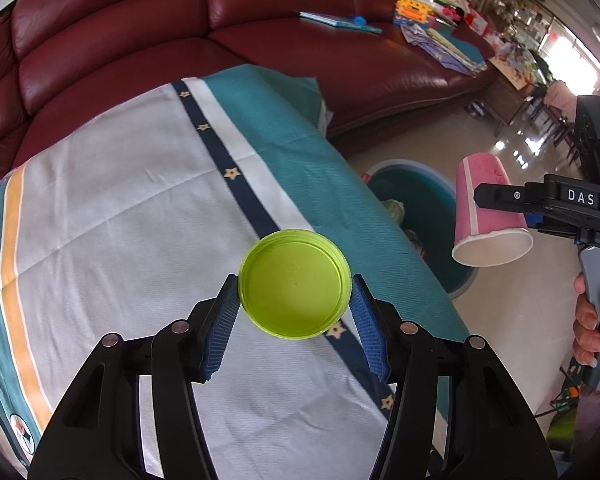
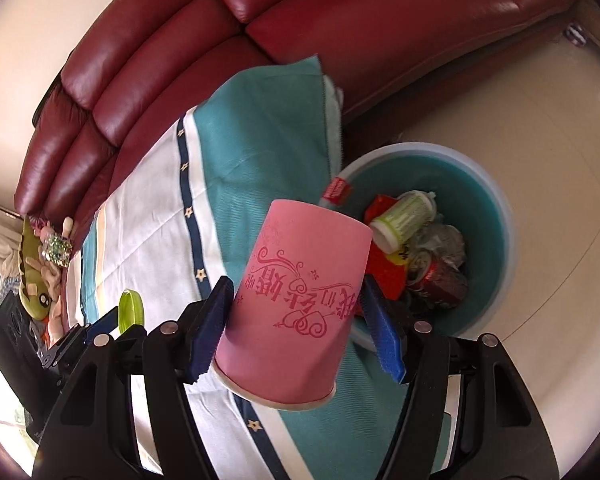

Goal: Collect trash
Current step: 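Carry the pink cup and yellow-green lid over the teal bin, then open the left tool to drop the lid while the right tool drops the cup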

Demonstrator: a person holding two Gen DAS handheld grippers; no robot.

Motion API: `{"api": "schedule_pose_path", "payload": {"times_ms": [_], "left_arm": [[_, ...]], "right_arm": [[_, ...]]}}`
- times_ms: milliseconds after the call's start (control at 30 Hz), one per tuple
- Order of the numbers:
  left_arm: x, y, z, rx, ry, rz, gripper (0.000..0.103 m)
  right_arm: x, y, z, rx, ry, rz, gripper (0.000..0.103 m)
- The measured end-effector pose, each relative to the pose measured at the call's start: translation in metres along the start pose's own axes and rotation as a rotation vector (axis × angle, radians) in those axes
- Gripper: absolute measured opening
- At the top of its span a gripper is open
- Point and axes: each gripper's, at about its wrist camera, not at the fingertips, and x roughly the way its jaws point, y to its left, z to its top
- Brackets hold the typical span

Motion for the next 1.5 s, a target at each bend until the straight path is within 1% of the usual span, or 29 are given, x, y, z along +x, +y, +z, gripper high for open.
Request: {"api": "schedule_pose_path", "payload": {"times_ms": [167, 267, 433, 600, 767, 900, 967, 1000, 1033, 1100, 1333, 1500], "left_arm": [[0.021, -0.055, 0.014, 0.083, 0.032, -0.023, 0.057], [0.038, -0.083, 0.021, 0.121, 0.058, -0.040, 0.057], [0.065, -0.119, 0.030, 0.175, 0.096, -0.059, 0.057], [0.089, -0.142, 0.038, 0.202, 0.128, -0.069, 0.057], [0.105, -0.153, 0.042, 0.209, 0.150, -0.075, 0.057], [0.113, -0.154, 0.043, 0.204, 0.160, -0.069, 0.058], [0.114, -0.152, 0.044, 0.189, 0.161, -0.067, 0.066], [0.114, -0.150, 0.045, 0.184, 0.160, -0.065, 0.074], [0.114, -0.149, 0.045, 0.180, 0.155, -0.061, 0.084], [0.110, -0.146, 0.045, 0.175, 0.138, -0.042, 0.095], [0.097, -0.136, 0.042, 0.138, 0.128, -0.033, 0.099], [0.091, -0.125, 0.033, 0.114, 0.146, -0.017, 0.099]], "right_arm": [[-0.020, -0.053, 0.005, 0.076, -0.042, -0.001, 0.062], [-0.026, -0.074, 0.006, 0.097, -0.054, -0.012, 0.062], [-0.025, -0.096, 0.008, 0.118, -0.047, -0.011, 0.062], [-0.024, -0.107, 0.012, 0.124, -0.044, -0.010, 0.062], [-0.020, -0.111, 0.015, 0.123, -0.039, -0.013, 0.062], [-0.017, -0.112, 0.017, 0.118, -0.033, -0.015, 0.062], [-0.016, -0.114, 0.017, 0.119, -0.032, -0.015, 0.062], [-0.016, -0.114, 0.017, 0.119, -0.031, -0.015, 0.062], [-0.015, -0.114, 0.018, 0.120, -0.030, -0.017, 0.062], [-0.014, -0.114, 0.017, 0.121, -0.027, -0.018, 0.062], [-0.011, -0.107, 0.017, 0.102, -0.018, -0.028, 0.062], [-0.010, -0.102, 0.016, 0.088, -0.012, -0.039, 0.062]]}}
